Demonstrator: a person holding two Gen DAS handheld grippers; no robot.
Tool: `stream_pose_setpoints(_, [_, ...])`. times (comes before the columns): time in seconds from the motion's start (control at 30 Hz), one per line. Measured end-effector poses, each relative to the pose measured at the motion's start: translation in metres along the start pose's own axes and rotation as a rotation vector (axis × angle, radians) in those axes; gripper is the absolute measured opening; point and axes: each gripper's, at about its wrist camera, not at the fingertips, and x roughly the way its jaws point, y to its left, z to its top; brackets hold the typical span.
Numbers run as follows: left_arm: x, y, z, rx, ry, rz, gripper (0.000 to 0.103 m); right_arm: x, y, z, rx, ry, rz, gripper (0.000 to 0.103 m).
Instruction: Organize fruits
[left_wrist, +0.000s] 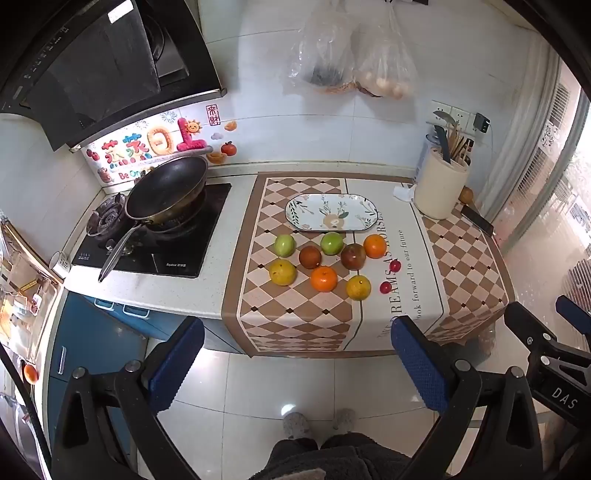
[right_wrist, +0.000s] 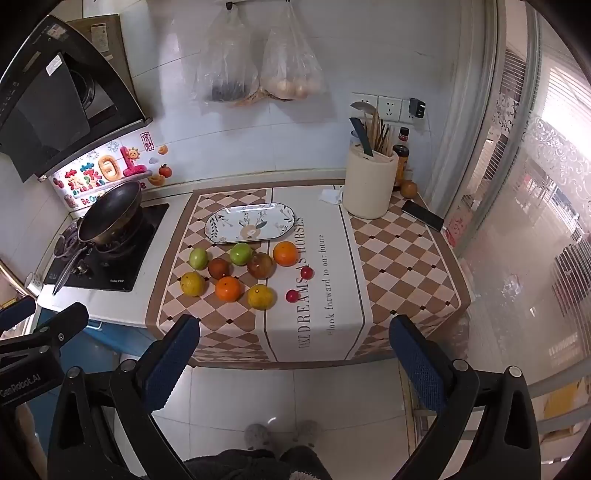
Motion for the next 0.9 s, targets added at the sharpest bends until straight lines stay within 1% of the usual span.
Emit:
stream_pose_setpoints(0.33, [0.0,0.0,0.0,0.002,0.0,0.003,0.103,-0.008,0.002,-0.004,0.003,-0.003,0.005,0.103])
stream_pose_setpoints(0.57, [0.0,0.0,0.0,0.001,0.003,0.001,0.103,-0.004,0.002,-0.004,0.003,0.0,0.01,0.103])
stream_pose_setpoints(0.67, [-0.001,0.0,0.0,0.002,0.004,0.001,0.103,-0.014,0.013,-0.006,-0.001,-0.003,0.009,0.103])
stream_pose_setpoints(0.9, [-0.002,-0.001,0.0,-0.001,0.003,0.001,0.103,-0.014,0.012,-0.005,0.0,-0.006,0.009,0.103])
